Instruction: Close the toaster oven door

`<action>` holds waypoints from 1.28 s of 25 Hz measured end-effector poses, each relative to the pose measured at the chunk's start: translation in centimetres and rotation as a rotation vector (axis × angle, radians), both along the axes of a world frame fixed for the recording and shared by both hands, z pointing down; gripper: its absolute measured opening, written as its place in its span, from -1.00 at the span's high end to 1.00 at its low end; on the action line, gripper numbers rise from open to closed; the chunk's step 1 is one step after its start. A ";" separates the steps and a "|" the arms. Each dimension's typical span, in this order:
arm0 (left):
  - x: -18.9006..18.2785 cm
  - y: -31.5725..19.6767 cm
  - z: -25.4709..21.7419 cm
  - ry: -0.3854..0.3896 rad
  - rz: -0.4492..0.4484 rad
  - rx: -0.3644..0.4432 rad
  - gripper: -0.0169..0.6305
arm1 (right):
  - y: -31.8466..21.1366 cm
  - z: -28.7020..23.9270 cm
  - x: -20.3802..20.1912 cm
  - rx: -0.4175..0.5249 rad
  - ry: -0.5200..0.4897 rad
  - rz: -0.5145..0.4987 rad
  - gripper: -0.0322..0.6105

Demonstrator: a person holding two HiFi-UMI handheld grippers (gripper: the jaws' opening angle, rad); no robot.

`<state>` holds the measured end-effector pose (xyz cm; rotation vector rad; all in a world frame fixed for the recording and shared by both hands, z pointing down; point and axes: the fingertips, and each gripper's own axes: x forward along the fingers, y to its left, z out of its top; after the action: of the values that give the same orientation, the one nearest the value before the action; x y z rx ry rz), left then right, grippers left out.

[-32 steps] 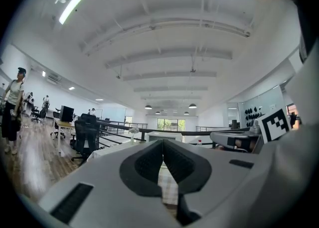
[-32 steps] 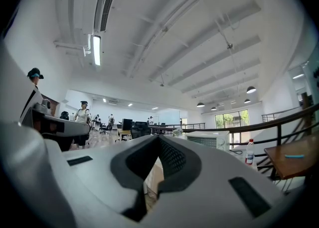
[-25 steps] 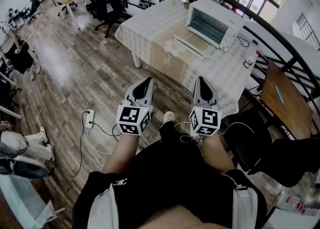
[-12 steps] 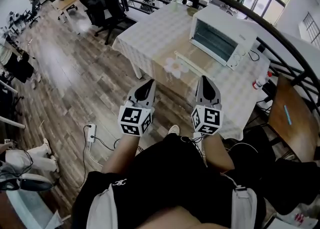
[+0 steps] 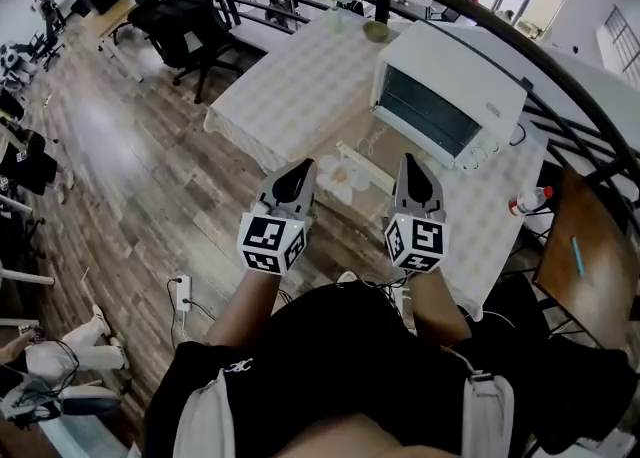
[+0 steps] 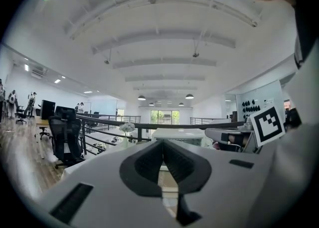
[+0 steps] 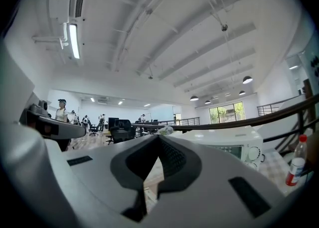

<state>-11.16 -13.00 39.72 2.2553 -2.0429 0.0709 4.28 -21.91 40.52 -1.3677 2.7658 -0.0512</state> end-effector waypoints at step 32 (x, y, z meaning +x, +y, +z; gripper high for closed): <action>1.2 -17.8 2.1 0.068 0.679 -0.068 0.90 | -2.2 4.3 5.4 -0.149 0.073 0.686 0.92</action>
<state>-9.95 -30.79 41.78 2.7412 -1.1401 0.1077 9.69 -24.10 44.78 -2.3082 2.2198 -0.1793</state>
